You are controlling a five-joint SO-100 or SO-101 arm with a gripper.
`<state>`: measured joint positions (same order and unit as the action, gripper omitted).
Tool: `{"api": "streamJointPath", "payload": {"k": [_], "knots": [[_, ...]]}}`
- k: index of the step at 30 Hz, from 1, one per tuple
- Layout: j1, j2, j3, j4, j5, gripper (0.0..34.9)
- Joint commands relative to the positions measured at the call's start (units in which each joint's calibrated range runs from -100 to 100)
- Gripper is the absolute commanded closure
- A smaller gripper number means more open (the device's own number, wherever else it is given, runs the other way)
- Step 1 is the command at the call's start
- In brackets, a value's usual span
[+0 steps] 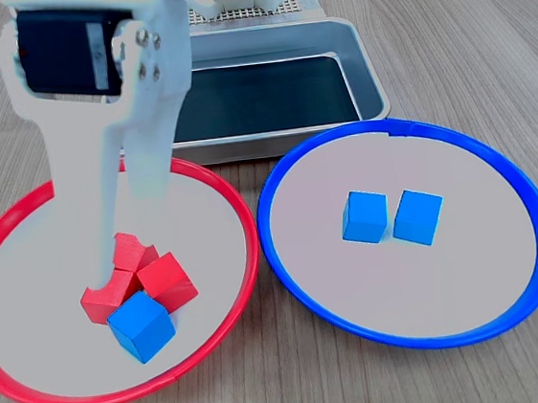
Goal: Relocate any misplaced blocks to their matching dishes.
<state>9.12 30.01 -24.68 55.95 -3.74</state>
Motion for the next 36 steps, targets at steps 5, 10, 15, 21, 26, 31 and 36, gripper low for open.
{"api": "streamJointPath", "payload": {"k": [5, 10, 15, 21, 26, 31, 36], "knots": [[-3.14, 3.98, -10.05, 3.93, -5.62, 17.7], [-3.04, 6.88, -12.5, 5.33, -7.62, 17.2], [-2.01, 8.41, -13.23, 5.0, -8.5, 16.6], [-0.5, 10.03, -14.69, 5.0, -8.69, 16.2], [0.16, 11.83, -16.24, 3.93, -8.74, 16.3], [-0.13, 12.42, -16.51, 3.27, -9.08, 16.1], [-1.16, 11.91, -16.6, 3.6, -9.47, 16.2]]}}
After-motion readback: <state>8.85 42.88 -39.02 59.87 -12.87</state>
